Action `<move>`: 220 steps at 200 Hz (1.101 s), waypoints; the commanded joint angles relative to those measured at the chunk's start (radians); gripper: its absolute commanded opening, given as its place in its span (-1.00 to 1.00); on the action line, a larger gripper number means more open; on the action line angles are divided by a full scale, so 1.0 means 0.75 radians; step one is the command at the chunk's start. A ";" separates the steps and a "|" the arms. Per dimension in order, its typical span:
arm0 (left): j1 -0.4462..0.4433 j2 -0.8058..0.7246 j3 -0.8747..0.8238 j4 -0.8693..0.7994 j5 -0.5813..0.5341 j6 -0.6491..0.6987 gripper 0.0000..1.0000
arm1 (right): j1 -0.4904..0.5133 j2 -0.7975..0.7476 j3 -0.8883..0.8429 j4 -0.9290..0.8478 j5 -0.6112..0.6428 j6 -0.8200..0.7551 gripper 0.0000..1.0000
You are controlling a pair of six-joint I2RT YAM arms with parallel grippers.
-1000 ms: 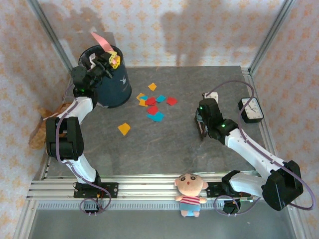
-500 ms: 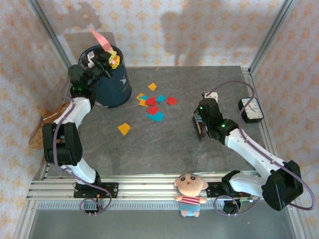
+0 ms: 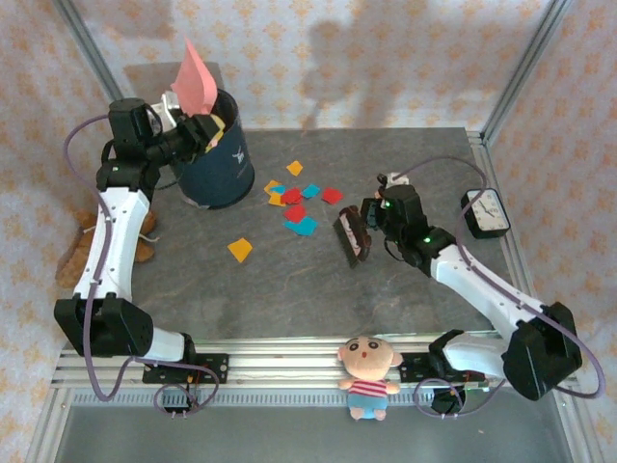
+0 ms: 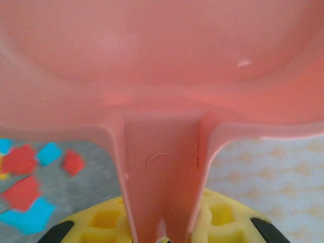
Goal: Sweep away the paper scraps from the table
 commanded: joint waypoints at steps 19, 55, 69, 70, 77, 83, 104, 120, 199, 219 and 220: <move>-0.002 -0.075 0.068 -0.618 -0.245 0.612 -1.00 | 0.007 0.166 0.125 0.285 -0.141 0.223 -1.00; -0.039 -0.180 -0.047 -0.703 -0.304 0.721 -1.00 | 0.007 0.357 0.262 0.390 -0.153 0.344 -1.00; -0.064 -0.226 -0.108 -0.710 -0.343 0.753 -1.00 | 0.009 0.427 0.319 0.398 -0.137 0.364 -1.00; -0.066 -0.229 -0.112 -0.711 -0.346 0.755 -1.00 | 0.008 0.432 0.323 0.398 -0.136 0.365 -1.00; -0.075 -0.248 -0.134 -0.721 -0.364 0.768 -1.00 | 0.004 0.470 0.353 0.402 -0.130 0.375 -1.00; -0.084 -0.265 -0.154 -0.725 -0.376 0.779 -1.00 | 0.000 0.500 0.383 0.404 -0.132 0.387 -1.00; -0.110 -0.312 -0.198 -0.741 -0.386 0.814 -1.00 | -0.024 0.612 0.480 0.405 -0.154 0.466 -1.00; -0.123 -0.329 -0.211 -0.760 -0.388 0.834 -1.00 | -0.049 0.686 0.524 0.428 -0.166 0.555 -1.00; -0.147 -0.340 -0.254 -0.789 -0.425 0.849 -1.00 | -0.102 0.868 0.610 0.321 -0.136 0.682 -1.00; -0.158 -0.345 -0.266 -0.789 -0.422 0.849 -1.00 | -0.123 0.858 0.559 0.315 -0.144 0.707 -1.00; -0.159 -0.345 -0.267 -0.790 -0.423 0.849 -1.00 | -0.122 0.856 0.555 0.314 -0.143 0.707 -1.00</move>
